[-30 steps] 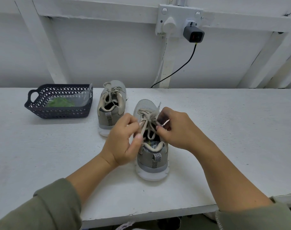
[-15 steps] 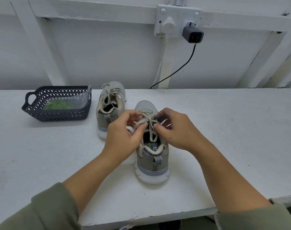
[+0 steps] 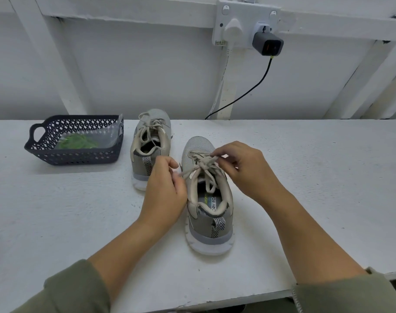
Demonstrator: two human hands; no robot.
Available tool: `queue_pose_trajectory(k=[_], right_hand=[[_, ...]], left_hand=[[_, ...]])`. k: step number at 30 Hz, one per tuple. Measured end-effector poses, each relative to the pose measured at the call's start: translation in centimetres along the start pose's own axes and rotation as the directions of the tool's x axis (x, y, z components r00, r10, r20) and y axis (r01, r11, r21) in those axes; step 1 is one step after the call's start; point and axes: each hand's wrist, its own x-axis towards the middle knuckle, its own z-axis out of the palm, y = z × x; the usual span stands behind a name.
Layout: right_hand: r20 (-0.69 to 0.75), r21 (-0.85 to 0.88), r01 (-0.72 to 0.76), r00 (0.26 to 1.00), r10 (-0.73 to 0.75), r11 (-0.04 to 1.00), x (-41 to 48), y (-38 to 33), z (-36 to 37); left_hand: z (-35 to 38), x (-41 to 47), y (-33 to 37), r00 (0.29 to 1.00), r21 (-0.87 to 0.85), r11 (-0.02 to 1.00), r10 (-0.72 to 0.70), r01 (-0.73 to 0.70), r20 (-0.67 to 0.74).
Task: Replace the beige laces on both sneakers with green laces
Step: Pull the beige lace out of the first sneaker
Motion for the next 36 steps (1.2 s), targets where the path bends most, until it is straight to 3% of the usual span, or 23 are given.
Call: queue_pose_trajectory(k=[2,3,6,8,12,16,20,23,25,29,32,36], right_hand=[[-0.068,-0.063,-0.01,0.998,0.005,0.998,-0.2,0.7,-0.3],[-0.037,-0.102,-0.069,0.997,0.066,0.992,-0.2,1.2,-0.6],[0.224,-0.287,-0.285,0.908,0.354,0.914,-0.6,1.8,-1.0],[0.264,-0.264,-0.268,0.904,0.337,0.926,-0.8,1.2,-1.3],[0.212,-0.022,-0.138,0.967,0.139,0.99,-0.3,-0.7,-1.8],[0.18,-0.005,-0.065,0.982,0.065,0.998,-0.3,-0.9,-1.3],[0.128,-0.05,-0.179,0.974,0.184,0.983,-0.2,-0.4,-1.4],[0.204,-0.301,-0.312,0.902,0.38,0.901,-0.3,0.9,-1.4],[0.25,-0.343,-0.345,0.863,0.44,0.873,-0.5,1.0,-1.7],[0.22,-0.131,-0.269,0.931,0.292,0.954,-0.3,-0.6,-2.1],[0.251,0.044,-0.321,0.92,0.3,0.946,0.1,-1.3,-1.7],[0.262,0.078,-0.365,0.905,0.334,0.928,0.2,-0.9,-1.3]], left_hand=[[-0.5,-0.2,-0.5,0.988,0.105,0.989,-0.111,0.1,0.107],[-0.8,-0.2,-0.7,0.97,0.212,0.969,-0.165,0.126,0.178],[-1.3,-0.1,-0.7,0.923,0.406,0.907,-0.245,0.11,0.298],[-1.4,0.3,-0.1,0.942,0.339,0.938,-0.18,0.077,0.285],[-1.8,1.7,2.2,0.977,0.097,0.995,-0.015,-0.006,0.212],[-1.8,1.9,2.5,0.975,0.084,0.99,0.09,-0.109,0.204],[-1.7,2.0,2.3,0.98,0.066,0.994,0.076,-0.09,0.186],[-1.7,2.2,2.5,0.981,0.034,0.999,-0.001,-0.006,0.193],[-1.7,2.5,2.6,0.973,-0.022,0.999,-0.038,0.044,0.226],[-1.7,3.4,2.8,0.943,-0.049,0.999,-0.001,0.018,0.332],[-1.7,3.9,3.3,0.939,0.024,0.999,0.027,-0.037,0.342],[-1.3,4.0,3.3,0.956,0.062,0.996,0.05,-0.071,0.288]])
